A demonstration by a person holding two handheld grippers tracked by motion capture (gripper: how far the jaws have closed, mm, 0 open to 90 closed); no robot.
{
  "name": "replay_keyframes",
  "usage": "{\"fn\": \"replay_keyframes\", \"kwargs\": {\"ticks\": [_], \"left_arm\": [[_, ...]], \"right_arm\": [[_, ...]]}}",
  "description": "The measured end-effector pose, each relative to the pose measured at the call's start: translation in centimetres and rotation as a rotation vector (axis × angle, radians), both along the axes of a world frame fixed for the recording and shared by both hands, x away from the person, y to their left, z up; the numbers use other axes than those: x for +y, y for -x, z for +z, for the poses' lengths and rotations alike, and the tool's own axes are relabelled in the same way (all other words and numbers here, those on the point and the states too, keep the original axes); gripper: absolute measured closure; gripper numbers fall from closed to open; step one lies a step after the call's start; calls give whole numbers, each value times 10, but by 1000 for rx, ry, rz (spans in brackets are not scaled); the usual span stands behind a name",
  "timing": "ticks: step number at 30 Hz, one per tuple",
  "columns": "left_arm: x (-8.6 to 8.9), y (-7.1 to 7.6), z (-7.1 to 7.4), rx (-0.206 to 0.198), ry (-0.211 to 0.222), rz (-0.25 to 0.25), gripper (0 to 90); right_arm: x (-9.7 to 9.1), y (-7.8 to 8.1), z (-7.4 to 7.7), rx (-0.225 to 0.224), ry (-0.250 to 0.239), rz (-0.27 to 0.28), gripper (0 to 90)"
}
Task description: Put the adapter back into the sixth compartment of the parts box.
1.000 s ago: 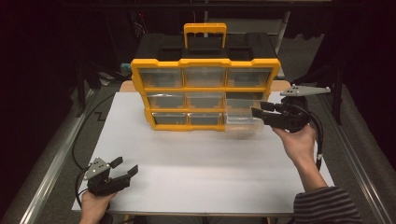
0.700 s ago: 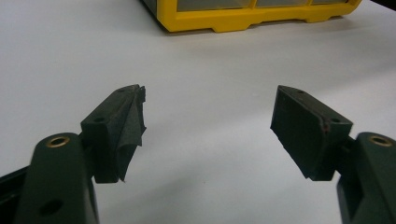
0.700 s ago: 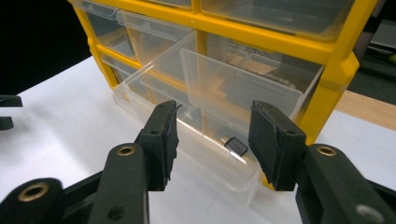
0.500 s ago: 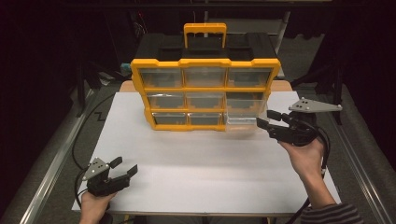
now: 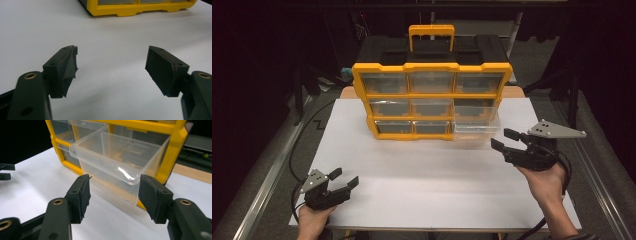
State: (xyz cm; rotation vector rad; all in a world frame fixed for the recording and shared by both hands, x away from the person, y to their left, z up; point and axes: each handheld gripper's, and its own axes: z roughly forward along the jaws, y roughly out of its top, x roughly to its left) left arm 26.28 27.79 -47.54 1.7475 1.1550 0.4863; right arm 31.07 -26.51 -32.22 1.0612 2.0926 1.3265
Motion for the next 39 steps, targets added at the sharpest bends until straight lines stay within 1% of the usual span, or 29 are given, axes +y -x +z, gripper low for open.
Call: {"fn": "replay_keyframes", "kwargs": {"ticks": [3,5,7,14,18,20,21,22,23,25,30,32,33,34,35,39], "left_arm": [[0,0,0,-2,1,-1,260],[0,0,0,-2,1,-1,260],[0,0,0,-1,1,-2,259],[1,1,1,-5,6,-2,258],[1,2,1,-10,10,-1,257],[1,2,1,-10,10,0,257],[1,1,1,-11,9,-1,256],[1,1,1,-11,9,-1,256],[1,1,1,-10,8,-2,256],[1,1,1,-10,12,-2,255],[0,3,2,-14,12,-6,255],[1,3,2,-18,16,-6,256],[1,3,2,-18,16,-6,256],[1,2,2,-14,15,-6,256],[1,2,2,-14,15,-6,256],[1,2,2,-17,16,-5,256]], "right_arm": [[-5,4,-8,6,-13,-9,409],[-9,8,-16,3,-12,-18,399],[-10,9,-18,4,-14,-18,395],[-18,17,-33,-1,-19,-28,360],[-23,21,-43,9,-25,-41,346],[-25,22,-48,13,-23,-45,340],[-27,24,-54,17,-27,-48,330],[-27,24,-54,17,-27,-48,330],[-29,26,-59,17,-31,-53,324],[-30,26,-61,16,-33,-54,321],[-36,29,-75,20,-49,-74,304],[-39,31,-83,19,-56,-82,301],[-39,31,-83,19,-56,-82,301],[-41,32,-88,25,-59,-88,297],[-41,32,-88,25,-59,-88,297],[-47,33,-98,22,-66,-103,289]]}}
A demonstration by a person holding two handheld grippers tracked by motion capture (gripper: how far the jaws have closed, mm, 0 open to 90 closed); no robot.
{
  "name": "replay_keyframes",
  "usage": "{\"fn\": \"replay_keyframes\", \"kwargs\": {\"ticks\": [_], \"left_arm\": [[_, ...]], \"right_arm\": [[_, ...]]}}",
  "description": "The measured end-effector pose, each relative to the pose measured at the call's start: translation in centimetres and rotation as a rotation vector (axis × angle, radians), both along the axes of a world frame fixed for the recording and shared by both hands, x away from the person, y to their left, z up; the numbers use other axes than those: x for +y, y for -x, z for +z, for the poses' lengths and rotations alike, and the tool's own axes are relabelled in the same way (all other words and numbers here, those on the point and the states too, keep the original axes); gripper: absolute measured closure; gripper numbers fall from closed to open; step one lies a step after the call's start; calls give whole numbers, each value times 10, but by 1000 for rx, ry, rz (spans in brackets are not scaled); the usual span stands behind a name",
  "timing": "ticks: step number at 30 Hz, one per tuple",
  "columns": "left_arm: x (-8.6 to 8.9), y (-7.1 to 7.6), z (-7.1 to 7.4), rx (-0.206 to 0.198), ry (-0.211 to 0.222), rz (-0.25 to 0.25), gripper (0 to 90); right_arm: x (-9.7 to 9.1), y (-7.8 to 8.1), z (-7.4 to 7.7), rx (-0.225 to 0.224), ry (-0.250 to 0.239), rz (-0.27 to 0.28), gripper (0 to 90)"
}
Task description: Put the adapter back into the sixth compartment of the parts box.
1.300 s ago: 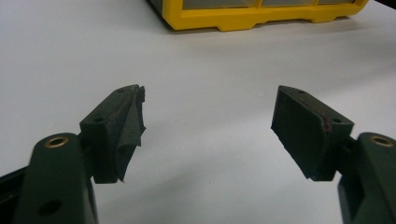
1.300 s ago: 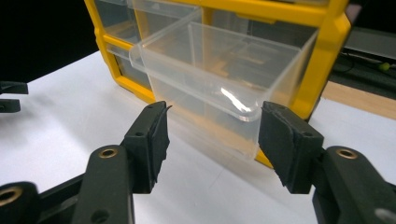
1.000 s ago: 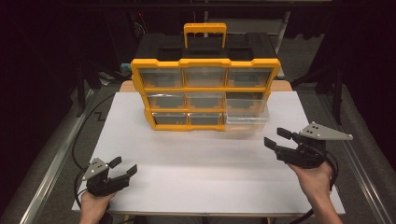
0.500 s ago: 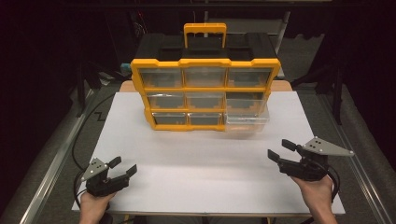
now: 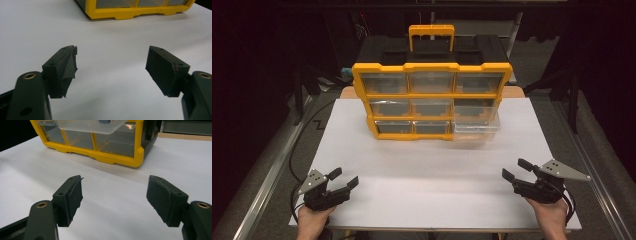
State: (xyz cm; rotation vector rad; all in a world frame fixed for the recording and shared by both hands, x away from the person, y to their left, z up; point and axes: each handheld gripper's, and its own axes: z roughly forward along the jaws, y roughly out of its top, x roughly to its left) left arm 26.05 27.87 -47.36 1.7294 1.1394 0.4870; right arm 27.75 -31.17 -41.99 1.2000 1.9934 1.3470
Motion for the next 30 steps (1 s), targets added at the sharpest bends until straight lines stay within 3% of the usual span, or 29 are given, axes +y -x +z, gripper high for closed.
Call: {"fn": "replay_keyframes", "kwargs": {"ticks": [13,26,30], "left_arm": [[1,1,1,-4,6,6,258],[3,1,1,-6,13,21,258],[5,2,1,-7,15,29,258]], "right_arm": [[-21,10,-25,9,-32,-55,267],[-36,26,-35,-36,-53,-98,255],[-40,33,-40,-41,-79,-109,246]]}}
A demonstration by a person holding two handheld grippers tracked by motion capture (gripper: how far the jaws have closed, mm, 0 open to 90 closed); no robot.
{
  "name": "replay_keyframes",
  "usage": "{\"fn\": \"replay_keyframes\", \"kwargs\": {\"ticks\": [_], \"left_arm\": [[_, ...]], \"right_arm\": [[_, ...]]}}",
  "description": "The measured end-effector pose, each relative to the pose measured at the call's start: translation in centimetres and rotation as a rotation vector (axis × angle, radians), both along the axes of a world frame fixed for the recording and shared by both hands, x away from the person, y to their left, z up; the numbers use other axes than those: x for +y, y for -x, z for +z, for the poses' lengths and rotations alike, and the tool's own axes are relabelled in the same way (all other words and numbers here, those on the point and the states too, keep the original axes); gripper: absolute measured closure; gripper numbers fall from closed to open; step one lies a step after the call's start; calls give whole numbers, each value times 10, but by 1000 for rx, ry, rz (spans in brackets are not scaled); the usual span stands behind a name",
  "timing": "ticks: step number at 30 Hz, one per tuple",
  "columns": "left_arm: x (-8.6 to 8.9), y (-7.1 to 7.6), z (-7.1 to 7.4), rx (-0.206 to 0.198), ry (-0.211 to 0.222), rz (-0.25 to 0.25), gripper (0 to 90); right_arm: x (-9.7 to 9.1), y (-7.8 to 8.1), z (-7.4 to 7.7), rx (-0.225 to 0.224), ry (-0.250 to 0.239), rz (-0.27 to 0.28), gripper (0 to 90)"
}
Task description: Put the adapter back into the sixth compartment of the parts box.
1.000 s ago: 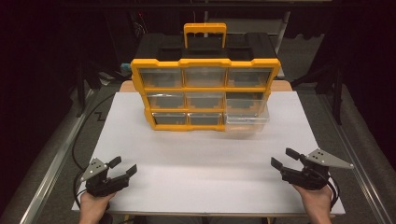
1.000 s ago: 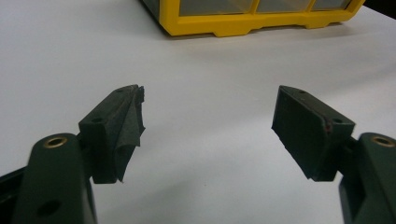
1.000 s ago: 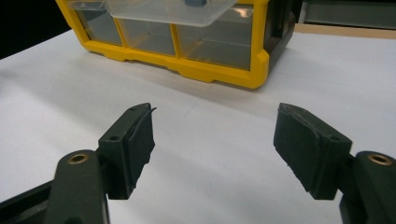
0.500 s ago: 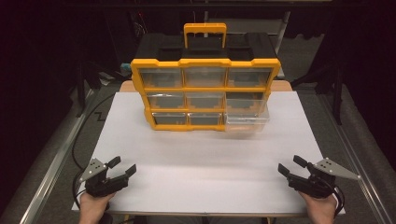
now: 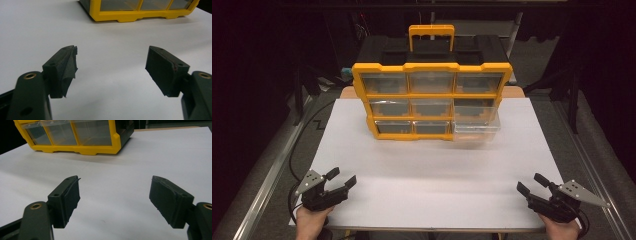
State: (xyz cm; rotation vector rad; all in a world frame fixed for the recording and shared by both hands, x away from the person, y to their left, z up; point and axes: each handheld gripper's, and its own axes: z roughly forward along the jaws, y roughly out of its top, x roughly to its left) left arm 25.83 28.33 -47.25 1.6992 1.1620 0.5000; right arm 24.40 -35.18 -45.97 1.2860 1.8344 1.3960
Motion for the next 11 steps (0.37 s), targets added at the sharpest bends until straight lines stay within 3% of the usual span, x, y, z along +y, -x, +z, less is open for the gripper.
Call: {"fn": "replay_keyframes", "kwargs": {"ticks": [11], "left_arm": [[1,2,0,-2,4,5,259]], "right_arm": [[-1,2,-2,-6,7,-10,247]]}}
